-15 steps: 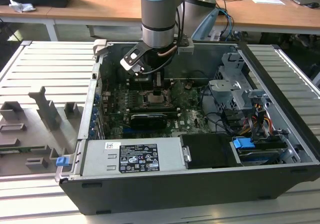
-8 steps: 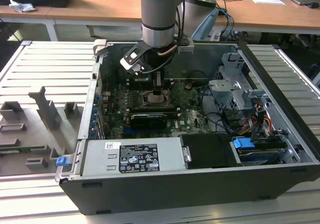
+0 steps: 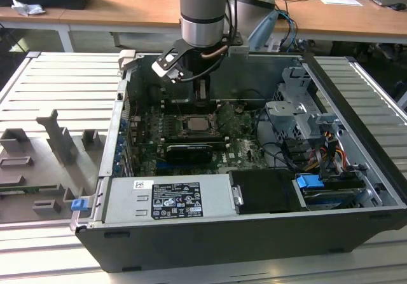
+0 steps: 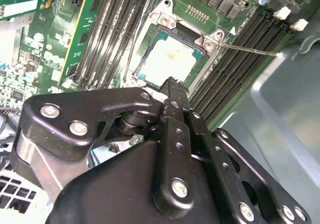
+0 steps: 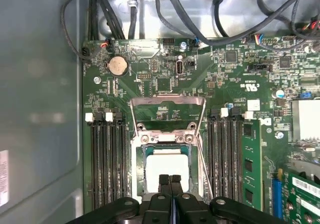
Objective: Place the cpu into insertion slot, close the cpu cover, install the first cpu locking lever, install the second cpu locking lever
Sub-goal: 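Close the cpu cover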
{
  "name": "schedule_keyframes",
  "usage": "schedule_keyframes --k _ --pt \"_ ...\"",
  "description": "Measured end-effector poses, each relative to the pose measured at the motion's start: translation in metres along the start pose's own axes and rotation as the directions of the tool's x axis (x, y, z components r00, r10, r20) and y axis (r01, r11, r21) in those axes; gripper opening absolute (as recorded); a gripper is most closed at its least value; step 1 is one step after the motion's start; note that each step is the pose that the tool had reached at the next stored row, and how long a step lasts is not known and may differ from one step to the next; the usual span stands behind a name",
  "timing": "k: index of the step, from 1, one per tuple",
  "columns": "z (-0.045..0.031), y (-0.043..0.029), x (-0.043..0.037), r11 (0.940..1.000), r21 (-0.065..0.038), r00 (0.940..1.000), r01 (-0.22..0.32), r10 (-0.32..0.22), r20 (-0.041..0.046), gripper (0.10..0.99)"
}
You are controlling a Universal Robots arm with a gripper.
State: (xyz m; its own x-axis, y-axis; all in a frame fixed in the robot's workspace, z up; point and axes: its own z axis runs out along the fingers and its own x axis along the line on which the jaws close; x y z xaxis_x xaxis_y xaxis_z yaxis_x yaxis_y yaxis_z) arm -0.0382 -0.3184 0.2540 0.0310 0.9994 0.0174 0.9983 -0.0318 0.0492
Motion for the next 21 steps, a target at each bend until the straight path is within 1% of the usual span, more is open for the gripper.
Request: schedule_keyframes --k 3,4,6,8,9,10,13,14,16,17,18,19,21 --pt "-0.0113 0.0006 0.0002 1.0000 0.000 1.0000 0.000 0.000 0.0001 0.106" --pt "-0.0122 0.0008 0.0002 1.0000 0.000 1.0000 0.000 0.000 0.0000 0.106" --pt "-0.0126 0.0056 0.0004 1.0000 0.000 1.0000 0.000 0.000 0.0000 0.106" --pt "-0.0187 0.0078 0.0005 1.0000 0.000 1.0000 0.000 0.000 0.0003 0.106" --pt "-0.0203 0.0084 0.0006 1.0000 0.000 1.0000 0.000 0.000 0.0004 0.106" --pt "-0.0202 0.0122 0.0008 1.0000 0.000 1.0000 0.000 0.000 0.0003 0.106" --pt "-0.0182 0.0389 0.0015 1.0000 0.000 1.0000 0.000 0.000 0.0005 0.106" --pt "-0.0177 0.0441 0.0017 1.0000 0.001 1.0000 0.001 -0.001 0.0006 0.106" --pt "-0.0154 0.0501 0.0018 0.9999 0.001 0.9999 0.010 -0.010 0.0000 0.106" --pt "-0.0144 0.0507 0.0018 0.9999 0.001 0.9999 0.014 -0.014 -0.0001 0.106" --pt "-0.0138 0.0509 0.0019 0.9999 0.001 0.9999 0.016 -0.016 0.0018 0.106" --pt "-0.0132 0.0509 0.0018 0.9999 0.001 0.9998 0.017 -0.017 0.0066 0.106" --pt "-0.0130 0.0517 0.0018 0.9998 0.001 0.9998 0.018 -0.018 0.0066 0.106"
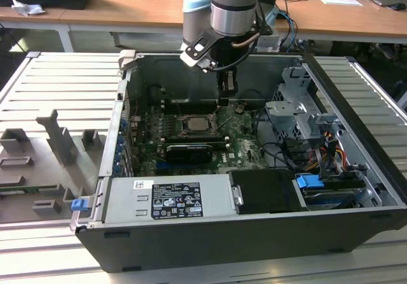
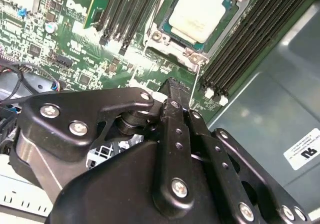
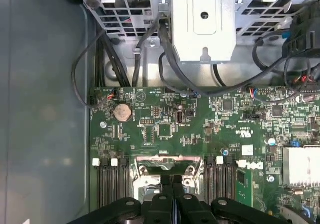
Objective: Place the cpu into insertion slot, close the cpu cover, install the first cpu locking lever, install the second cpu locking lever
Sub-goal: 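Close the cpu cover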
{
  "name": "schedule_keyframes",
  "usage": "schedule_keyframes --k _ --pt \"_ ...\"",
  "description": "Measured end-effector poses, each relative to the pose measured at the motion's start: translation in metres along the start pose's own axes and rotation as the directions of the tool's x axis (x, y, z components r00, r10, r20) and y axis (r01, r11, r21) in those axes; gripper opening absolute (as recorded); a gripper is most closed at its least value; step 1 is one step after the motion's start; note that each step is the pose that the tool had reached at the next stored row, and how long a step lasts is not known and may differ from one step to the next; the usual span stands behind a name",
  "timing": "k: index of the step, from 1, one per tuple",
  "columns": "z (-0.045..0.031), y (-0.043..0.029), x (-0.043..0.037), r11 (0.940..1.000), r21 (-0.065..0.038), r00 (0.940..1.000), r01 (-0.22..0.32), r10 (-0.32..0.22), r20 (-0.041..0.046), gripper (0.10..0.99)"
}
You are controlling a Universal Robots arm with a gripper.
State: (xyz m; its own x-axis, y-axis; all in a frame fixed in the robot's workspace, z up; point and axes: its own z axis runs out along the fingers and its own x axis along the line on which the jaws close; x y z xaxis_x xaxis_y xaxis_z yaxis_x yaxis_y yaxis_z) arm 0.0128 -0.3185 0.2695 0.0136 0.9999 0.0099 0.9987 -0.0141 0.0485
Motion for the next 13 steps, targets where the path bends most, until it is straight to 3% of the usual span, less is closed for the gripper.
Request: schedule_keyframes --k 8,13 --pt "0.0025 0.0219 0.0003 0.9998 0.000 0.9998 0.018 -0.018 -0.0010 0.106" --pt "0.0043 0.0302 0.0005 0.9996 0.000 0.9996 0.030 -0.030 -0.0007 0.106"
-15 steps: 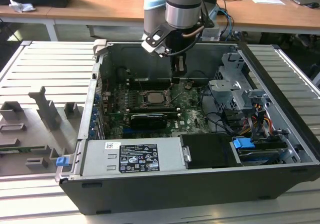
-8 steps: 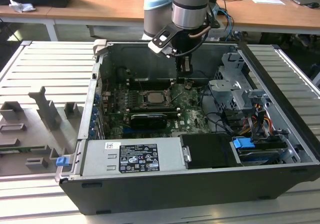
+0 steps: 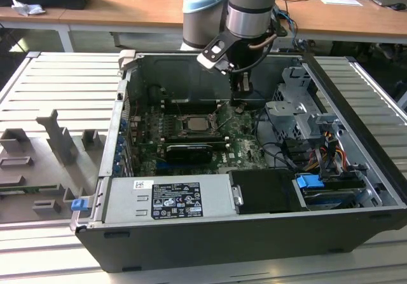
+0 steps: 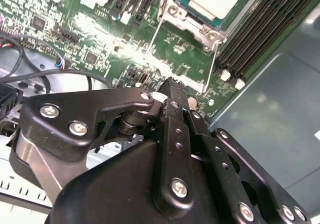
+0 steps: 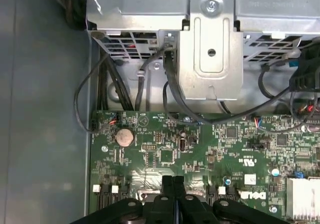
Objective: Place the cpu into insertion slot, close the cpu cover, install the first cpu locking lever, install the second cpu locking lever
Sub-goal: 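Close the cpu cover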
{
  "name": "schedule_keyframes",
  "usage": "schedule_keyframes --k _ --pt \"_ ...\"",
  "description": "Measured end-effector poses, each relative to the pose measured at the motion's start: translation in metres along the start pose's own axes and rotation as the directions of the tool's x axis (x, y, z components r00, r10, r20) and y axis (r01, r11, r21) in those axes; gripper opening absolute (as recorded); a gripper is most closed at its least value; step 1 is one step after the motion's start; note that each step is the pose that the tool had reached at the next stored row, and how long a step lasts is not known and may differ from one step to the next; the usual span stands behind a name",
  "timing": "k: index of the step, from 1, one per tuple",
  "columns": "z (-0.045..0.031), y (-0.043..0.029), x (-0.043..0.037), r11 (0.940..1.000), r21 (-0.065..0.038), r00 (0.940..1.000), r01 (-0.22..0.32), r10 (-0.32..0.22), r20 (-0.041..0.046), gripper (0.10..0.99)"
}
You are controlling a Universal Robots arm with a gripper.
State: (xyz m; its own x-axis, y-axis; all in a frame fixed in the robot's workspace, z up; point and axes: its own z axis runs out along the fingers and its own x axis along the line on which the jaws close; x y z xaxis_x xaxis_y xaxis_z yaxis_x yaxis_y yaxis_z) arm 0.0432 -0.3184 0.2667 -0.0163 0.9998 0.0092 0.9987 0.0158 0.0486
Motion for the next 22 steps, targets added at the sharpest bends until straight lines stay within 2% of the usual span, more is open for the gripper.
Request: schedule_keyframes --k 4,8,11,22 --pt "0.0025 0.0072 -0.0001 1.0000 0.000 1.0000 0.005 -0.005 0.0013 0.106" --pt "0.0089 0.0094 0.0001 1.0000 0.000 0.9999 0.010 -0.010 0.0032 0.106" --pt "0.0122 0.0087 0.0002 0.9999 0.001 0.9999 0.012 -0.012 0.0031 0.106" --pt "0.0122 -0.0007 0.0003 0.9999 0.002 0.9999 0.014 -0.014 0.0028 0.106"
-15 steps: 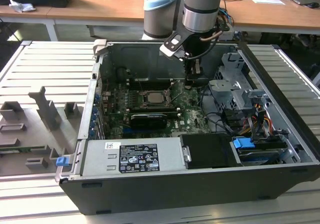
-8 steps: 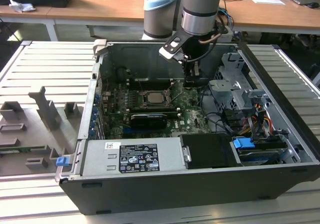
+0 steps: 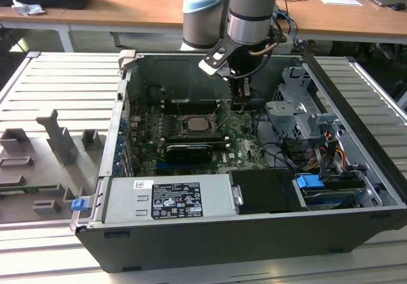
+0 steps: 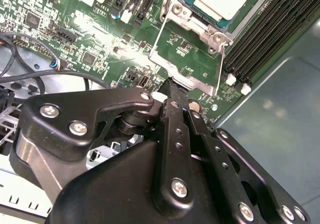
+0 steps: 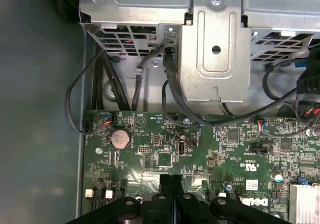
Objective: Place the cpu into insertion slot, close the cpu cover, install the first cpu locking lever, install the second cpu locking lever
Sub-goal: 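Close the cpu cover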
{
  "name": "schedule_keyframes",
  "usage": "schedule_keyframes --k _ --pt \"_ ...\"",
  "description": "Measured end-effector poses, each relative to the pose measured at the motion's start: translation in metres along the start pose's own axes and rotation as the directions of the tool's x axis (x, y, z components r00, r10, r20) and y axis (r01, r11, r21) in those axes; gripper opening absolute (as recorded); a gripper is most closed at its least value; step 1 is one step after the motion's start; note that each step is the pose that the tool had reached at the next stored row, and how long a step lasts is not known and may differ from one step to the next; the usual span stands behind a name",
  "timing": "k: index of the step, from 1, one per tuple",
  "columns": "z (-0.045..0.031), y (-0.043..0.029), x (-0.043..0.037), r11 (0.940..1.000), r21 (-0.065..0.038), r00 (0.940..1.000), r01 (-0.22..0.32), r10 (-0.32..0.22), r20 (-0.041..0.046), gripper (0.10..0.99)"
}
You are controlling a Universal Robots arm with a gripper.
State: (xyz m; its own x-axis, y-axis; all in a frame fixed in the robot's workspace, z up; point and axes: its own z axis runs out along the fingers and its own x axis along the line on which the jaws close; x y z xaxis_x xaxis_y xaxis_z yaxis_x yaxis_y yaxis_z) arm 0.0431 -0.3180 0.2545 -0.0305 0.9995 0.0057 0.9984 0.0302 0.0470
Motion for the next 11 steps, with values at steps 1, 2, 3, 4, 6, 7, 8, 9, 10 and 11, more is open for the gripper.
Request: schedule_keyframes --k 1,2,3,4,6,7,8,9,10,11 --pt "0.0000 -0.0008 0.0000 1.0000 0.000 1.0000 0.000 0.000 0.0000 0.106" --pt "-0.0001 -0.0016 0.0001 1.0000 0.000 1.0000 0.000 0.000 0.0000 0.106" --pt "-0.0001 -0.0030 0.0001 1.0000 0.000 1.0000 0.000 0.000 0.0000 0.106" --pt "-0.0002 -0.0041 0.0001 1.0000 0.000 1.0000 0.000 0.000 0.0000 0.106" --pt "-0.0003 -0.0065 0.0002 1.0000 0.000 1.0000 0.000 0.000 0.0000 0.106" --pt "-0.0003 -0.0072 0.0002 1.0000 0.000 1.0000 0.000 0.000 0.0000 0.106" --pt "-0.0004 -0.0076 0.0002 1.0000 0.000 1.0000 0.000 0.000 0.0000 0.106" --pt "-0.0004 -0.0082 0.0003 1.0000 0.000 1.0000 0.000 0.000 0.0000 0.106" --pt "-0.0004 -0.0092 0.0003 1.0000 0.000 1.0000 0.000 0.000 0.0000 0.106" --pt "-0.0005 -0.0109 0.0003 1.0000 0.000 1.0000 0.000 0.000 0.0000 0.106"
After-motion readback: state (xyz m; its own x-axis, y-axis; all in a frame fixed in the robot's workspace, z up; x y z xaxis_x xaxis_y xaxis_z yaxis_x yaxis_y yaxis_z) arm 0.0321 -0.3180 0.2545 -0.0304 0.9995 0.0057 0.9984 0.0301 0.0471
